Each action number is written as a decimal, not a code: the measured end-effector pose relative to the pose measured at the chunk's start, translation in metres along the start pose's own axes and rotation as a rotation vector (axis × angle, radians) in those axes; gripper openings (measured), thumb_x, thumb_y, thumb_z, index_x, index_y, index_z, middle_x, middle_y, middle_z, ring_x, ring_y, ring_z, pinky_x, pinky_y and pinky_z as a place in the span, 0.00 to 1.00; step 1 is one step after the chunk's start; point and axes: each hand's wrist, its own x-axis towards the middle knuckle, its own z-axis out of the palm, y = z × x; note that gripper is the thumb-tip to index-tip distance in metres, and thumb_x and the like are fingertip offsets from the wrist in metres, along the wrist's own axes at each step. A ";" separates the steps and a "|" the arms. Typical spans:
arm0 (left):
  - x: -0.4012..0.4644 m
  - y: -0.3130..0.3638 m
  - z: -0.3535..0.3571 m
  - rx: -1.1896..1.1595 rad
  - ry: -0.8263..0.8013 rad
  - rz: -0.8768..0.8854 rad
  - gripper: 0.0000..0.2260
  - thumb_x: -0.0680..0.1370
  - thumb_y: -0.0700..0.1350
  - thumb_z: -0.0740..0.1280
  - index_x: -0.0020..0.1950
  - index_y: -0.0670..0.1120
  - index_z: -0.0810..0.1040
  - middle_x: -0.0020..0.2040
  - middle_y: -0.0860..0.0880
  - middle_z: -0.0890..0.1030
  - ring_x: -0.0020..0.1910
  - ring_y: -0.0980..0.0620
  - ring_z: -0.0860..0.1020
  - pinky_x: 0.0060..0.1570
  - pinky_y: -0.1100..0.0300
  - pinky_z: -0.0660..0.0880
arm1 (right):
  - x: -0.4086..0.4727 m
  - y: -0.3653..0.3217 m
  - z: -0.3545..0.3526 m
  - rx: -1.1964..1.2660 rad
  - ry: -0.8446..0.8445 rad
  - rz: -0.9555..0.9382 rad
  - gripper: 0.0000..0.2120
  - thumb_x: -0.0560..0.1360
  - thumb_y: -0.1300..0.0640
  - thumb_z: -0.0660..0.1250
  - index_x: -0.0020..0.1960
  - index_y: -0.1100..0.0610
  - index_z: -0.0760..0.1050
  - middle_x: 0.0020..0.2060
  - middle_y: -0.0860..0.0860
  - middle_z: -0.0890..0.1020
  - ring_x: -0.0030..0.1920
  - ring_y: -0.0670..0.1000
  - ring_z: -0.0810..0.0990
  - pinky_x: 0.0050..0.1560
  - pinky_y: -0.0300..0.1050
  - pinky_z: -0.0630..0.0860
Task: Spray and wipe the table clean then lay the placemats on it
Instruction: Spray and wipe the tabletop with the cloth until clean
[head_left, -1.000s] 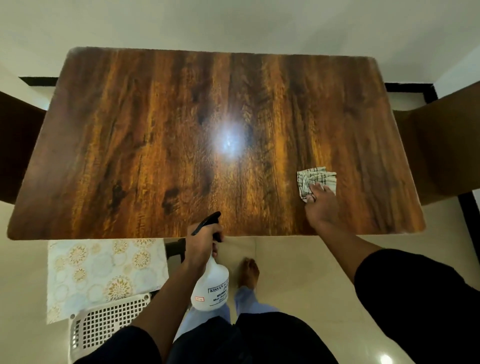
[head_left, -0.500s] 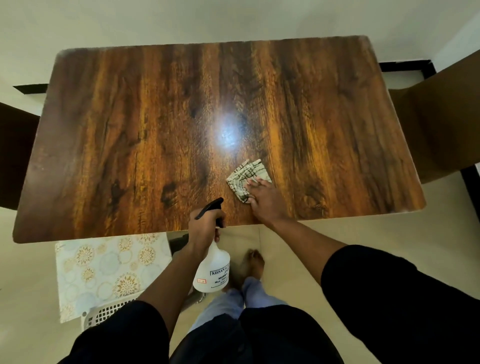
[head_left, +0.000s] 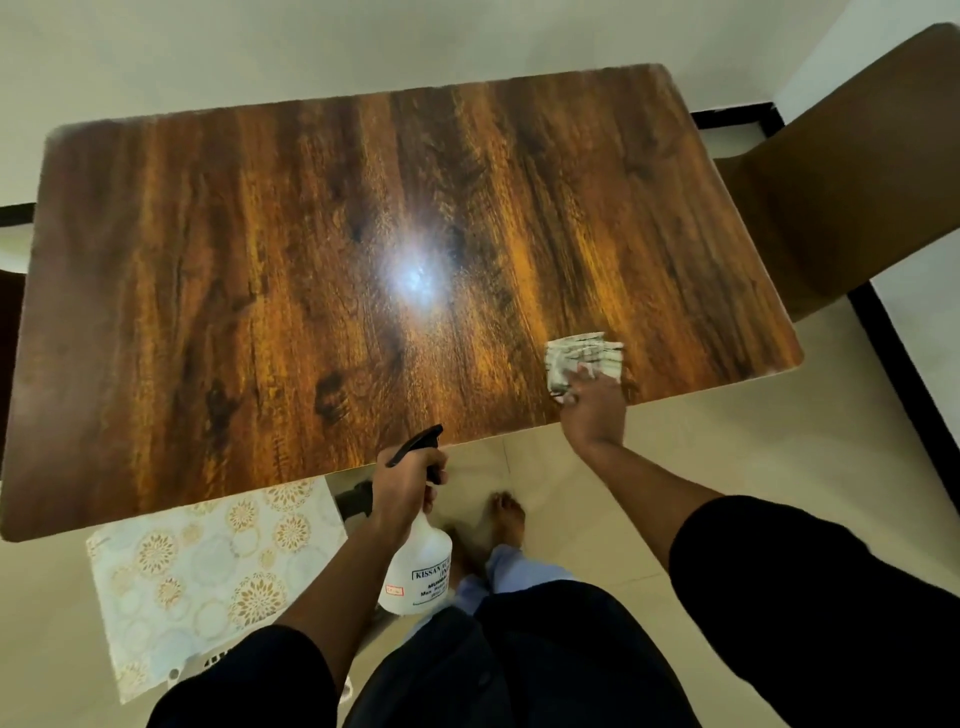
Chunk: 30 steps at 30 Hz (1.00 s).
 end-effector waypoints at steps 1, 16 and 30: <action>0.000 0.000 -0.002 0.005 -0.004 0.005 0.04 0.78 0.35 0.68 0.44 0.36 0.81 0.33 0.42 0.79 0.24 0.49 0.70 0.23 0.58 0.67 | -0.013 -0.011 0.006 0.012 -0.005 -0.058 0.20 0.73 0.68 0.67 0.64 0.60 0.82 0.63 0.59 0.82 0.68 0.63 0.76 0.66 0.52 0.72; 0.011 0.016 0.043 0.075 -0.021 0.031 0.04 0.77 0.36 0.69 0.44 0.36 0.83 0.33 0.40 0.80 0.23 0.49 0.68 0.22 0.58 0.66 | -0.052 -0.008 0.025 0.114 -0.202 -0.408 0.22 0.71 0.60 0.70 0.64 0.52 0.83 0.64 0.51 0.82 0.66 0.58 0.77 0.66 0.54 0.75; 0.010 0.014 0.159 0.138 -0.040 -0.043 0.06 0.78 0.36 0.68 0.47 0.34 0.83 0.32 0.42 0.78 0.25 0.50 0.70 0.24 0.57 0.66 | 0.055 0.182 -0.090 0.137 -0.019 0.000 0.18 0.75 0.61 0.71 0.65 0.54 0.82 0.66 0.52 0.81 0.69 0.55 0.74 0.71 0.44 0.66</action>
